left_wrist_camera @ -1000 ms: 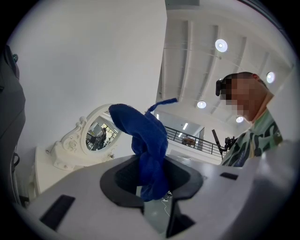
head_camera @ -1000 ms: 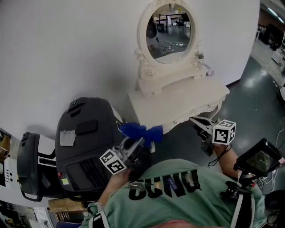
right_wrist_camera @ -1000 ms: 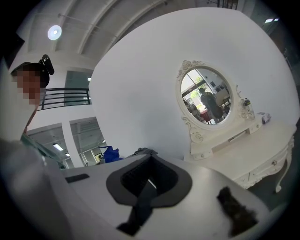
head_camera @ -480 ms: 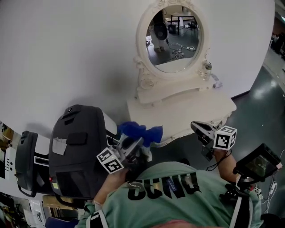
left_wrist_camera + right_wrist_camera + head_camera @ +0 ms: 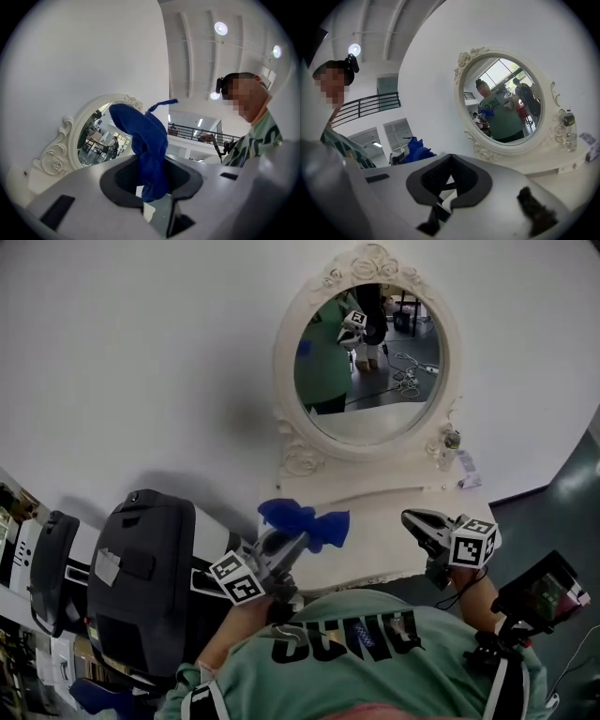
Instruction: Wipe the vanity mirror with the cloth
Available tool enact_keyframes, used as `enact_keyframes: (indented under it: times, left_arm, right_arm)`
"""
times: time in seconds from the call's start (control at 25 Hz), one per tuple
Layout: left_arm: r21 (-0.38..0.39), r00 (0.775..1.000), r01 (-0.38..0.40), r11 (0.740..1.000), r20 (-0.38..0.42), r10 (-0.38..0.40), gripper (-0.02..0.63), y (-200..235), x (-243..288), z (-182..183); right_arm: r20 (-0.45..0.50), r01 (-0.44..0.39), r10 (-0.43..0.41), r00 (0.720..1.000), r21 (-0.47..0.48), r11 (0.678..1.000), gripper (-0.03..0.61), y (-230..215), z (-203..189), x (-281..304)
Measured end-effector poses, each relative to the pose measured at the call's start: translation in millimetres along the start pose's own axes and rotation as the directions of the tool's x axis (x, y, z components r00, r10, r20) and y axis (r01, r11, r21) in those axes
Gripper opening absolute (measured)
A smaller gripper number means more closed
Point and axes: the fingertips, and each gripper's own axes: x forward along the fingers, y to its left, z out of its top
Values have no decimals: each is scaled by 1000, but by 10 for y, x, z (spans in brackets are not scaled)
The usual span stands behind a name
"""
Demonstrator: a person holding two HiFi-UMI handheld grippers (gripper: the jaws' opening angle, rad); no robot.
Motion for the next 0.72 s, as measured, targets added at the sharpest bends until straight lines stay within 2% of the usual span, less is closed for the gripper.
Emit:
enact_keyframes:
  times: [0.24, 0.36, 0.44, 0.52, 0.6, 0.72]
  left_arm:
    - [72, 998, -55, 996, -24, 57, 130, 426, 276, 175]
    - [153, 998, -45, 987, -29, 50, 130, 674, 320, 408]
    - [231, 999, -24, 973, -31, 32, 130, 822, 318, 640]
    - [324, 999, -5, 946, -39, 18, 130, 966, 294, 888]
    - [419, 999, 17, 908, -52, 6, 130, 1108, 295, 1120]
    - [566, 997, 56, 822, -70, -20, 130, 1279, 405, 1429]
  right_arm:
    - [-35, -37, 37, 999, 8, 999, 11, -418, 179, 341]
    - [-32, -8, 8, 999, 0, 1000, 11, -552, 312, 585]
    - [-13, 13, -13, 1000, -17, 1000, 12, -533, 444, 787]
    - [10, 31, -31, 999, -43, 999, 12, -449, 567, 971]
    - [44, 71, -69, 997, -56, 996, 12, -416, 678, 1081]
    - [104, 148, -142, 984, -60, 987, 11, -451, 857, 1130]
